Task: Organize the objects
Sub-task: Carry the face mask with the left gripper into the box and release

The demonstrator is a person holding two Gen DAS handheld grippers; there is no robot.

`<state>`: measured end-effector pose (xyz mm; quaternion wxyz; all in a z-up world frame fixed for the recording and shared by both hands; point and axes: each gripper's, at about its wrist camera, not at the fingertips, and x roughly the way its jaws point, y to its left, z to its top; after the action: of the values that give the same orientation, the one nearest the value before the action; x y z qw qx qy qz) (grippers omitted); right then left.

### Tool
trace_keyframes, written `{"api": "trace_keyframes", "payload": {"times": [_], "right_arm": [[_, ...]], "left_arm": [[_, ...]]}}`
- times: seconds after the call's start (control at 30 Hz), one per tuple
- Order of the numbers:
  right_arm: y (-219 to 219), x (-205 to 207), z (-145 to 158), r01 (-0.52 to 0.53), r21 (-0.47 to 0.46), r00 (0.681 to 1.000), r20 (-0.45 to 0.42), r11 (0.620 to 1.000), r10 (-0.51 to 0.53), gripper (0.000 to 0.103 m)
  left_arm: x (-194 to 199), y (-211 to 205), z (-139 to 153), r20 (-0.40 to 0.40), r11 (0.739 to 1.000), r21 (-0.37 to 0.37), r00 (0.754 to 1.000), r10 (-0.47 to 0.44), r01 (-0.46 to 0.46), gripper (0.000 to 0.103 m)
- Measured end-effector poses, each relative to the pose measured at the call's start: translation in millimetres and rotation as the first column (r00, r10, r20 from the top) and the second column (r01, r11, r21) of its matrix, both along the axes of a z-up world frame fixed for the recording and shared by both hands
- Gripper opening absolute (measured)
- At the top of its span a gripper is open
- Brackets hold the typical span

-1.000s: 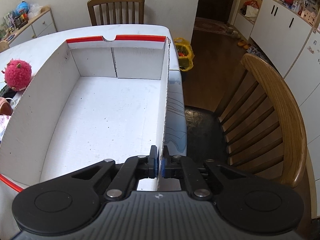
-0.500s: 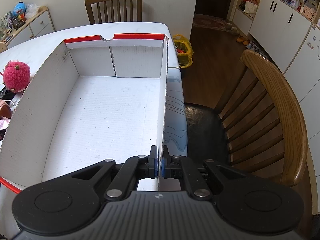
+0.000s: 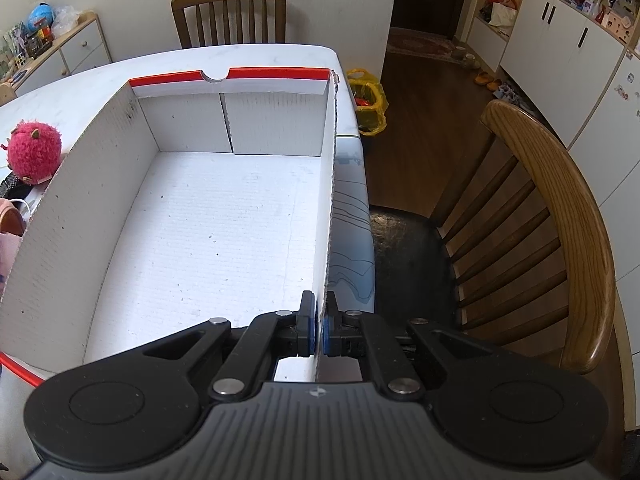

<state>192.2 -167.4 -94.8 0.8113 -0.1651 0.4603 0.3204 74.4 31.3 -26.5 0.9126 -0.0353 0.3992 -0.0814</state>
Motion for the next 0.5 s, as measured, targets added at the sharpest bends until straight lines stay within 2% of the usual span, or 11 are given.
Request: {"api": "trace_keyframes", "payload": {"times": [0.23,0.5], "right_arm": [[0,0,1,-0.001,0.001,1.000,-0.002,1.000,0.001,0.003],[1,-1,2,-0.002,-0.009,1.000,-0.004,1.000,0.002,0.003]], "left_arm": [[7,-18,31,0.066,0.998,-0.019,0.996,-0.057,0.059,0.000],[36,-49,49,0.119,0.991,-0.034,0.985,-0.123,0.128,0.000]]}}
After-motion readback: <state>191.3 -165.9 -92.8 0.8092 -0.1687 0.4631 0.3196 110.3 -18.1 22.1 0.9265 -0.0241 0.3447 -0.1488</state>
